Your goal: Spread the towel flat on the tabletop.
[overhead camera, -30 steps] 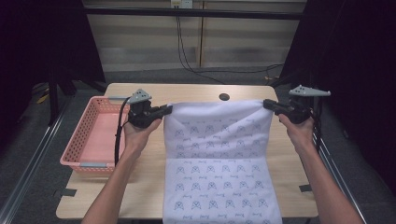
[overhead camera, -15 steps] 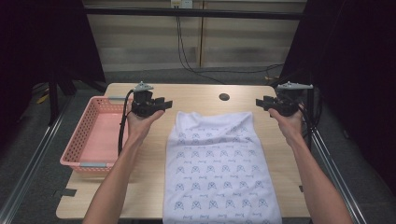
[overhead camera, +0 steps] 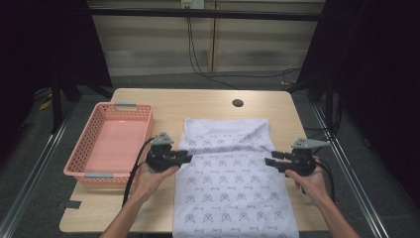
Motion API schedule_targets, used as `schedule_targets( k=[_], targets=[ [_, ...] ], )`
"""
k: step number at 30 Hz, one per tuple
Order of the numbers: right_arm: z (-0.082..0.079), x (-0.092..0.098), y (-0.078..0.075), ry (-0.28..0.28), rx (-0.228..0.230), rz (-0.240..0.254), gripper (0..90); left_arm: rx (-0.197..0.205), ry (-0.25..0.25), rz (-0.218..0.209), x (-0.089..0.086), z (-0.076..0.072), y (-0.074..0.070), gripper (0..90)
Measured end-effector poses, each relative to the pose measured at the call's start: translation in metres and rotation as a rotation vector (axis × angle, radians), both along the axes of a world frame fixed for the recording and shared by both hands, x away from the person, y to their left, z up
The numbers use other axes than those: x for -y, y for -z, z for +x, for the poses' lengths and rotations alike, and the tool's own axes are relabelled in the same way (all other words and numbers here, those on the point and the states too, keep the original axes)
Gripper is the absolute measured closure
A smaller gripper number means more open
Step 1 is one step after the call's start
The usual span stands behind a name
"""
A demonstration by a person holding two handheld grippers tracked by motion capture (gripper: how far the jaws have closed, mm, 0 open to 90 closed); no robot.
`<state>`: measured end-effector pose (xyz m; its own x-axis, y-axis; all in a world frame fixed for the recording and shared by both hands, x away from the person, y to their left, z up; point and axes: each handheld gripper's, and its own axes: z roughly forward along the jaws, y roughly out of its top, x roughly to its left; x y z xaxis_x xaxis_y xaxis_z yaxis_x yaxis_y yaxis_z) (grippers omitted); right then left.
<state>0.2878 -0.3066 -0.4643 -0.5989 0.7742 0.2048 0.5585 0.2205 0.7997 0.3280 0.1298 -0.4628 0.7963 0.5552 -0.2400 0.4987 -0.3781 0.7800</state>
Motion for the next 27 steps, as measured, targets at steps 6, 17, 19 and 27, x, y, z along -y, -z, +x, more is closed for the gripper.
schedule_targets(
  k=[6, 17, 19, 27],
  targets=[
    [-0.01, -0.011, 0.027, -0.042, -0.095, -0.095, 42.3, -0.043, 0.045, 0.119, 0.001, -0.018, 0.027, 64.4],
    [-0.025, -0.015, 0.034, -0.062, -0.075, -0.229, 72.8, -0.043, 0.05, 0.152, -0.003, -0.032, 0.037, 85.6],
    [-0.035, -0.016, 0.034, -0.088, -0.065, -0.234, 76.8, -0.037, 0.062, 0.161, -0.003, -0.037, 0.036, 87.0],
    [-0.066, -0.02, 0.03, -0.146, -0.117, -0.212, 78.3, -0.063, 0.101, 0.161, -0.009, -0.056, 0.034, 87.4]
  ],
)
